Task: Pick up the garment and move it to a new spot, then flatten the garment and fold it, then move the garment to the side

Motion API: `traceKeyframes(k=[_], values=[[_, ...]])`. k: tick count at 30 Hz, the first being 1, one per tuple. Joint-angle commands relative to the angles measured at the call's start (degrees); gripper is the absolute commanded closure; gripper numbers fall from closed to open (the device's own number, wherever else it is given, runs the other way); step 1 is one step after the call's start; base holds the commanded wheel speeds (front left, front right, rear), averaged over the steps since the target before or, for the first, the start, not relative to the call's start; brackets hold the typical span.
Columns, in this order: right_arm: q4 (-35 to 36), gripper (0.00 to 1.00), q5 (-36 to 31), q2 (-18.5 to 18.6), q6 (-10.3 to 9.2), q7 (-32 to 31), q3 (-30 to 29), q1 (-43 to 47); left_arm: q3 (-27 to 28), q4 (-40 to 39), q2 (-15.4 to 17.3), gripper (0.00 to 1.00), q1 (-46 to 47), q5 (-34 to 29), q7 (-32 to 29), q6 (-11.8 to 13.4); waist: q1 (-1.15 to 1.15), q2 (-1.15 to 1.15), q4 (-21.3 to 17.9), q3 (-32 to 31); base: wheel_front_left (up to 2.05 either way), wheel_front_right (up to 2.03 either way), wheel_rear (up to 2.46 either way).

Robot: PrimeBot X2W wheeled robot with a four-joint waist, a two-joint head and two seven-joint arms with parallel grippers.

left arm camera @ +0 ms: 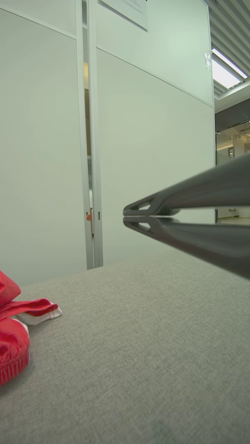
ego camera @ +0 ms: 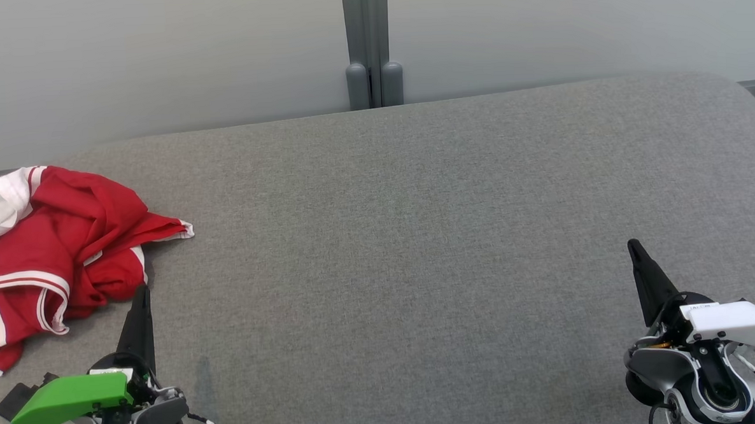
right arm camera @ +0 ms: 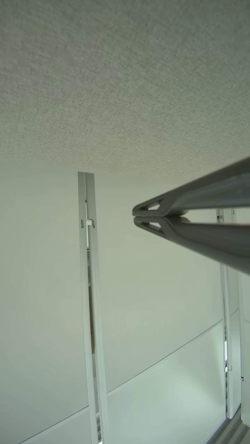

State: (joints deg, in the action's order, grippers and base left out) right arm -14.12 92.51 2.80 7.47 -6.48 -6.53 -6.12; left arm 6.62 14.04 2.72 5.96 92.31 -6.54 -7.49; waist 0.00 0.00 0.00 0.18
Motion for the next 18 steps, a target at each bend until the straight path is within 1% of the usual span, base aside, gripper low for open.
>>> traceKeyframes(k=[1, 12, 13, 18], values=[[-0.1, 1.00, -0.2, 0.1, 0.05, -0.1, 0.0, -0.3, 0.0, 0.0, 0.2, 1.00, 0.6, 0.2, -0.1, -0.2, 0.00, 0.00, 0.0, 0.0, 0.00, 0.00, 0.00], [-0.1, 1.00, -0.2, 0.1, 0.05, -0.1, 0.0, -0.3, 0.0, 0.0, 0.2, 1.00, 0.6, 0.2, -0.1, -0.2, 0.00, 0.00, 0.0, 0.0, 0.00, 0.00, 0.00], [-0.3, 0.00, 0.0, -0.1, 0.00, 0.0, 0.0, 0.1, 0.0, 0.3, -0.1, 0.00, -0.1, 0.0, 0.0, 0.0, 0.00, 0.00, 0.0, 0.0, 0.00, 0.00, 0.00], [-0.1, 0.00, -0.5, -0.2, -0.01, 0.9, 0.1, 0.7, -0.8, 0.5, -0.2, 0.00, -0.1, -0.2, 0.8, 0.0, 0.00, 0.00, 0.0, 0.0, 0.00, 0.00, 0.00]])
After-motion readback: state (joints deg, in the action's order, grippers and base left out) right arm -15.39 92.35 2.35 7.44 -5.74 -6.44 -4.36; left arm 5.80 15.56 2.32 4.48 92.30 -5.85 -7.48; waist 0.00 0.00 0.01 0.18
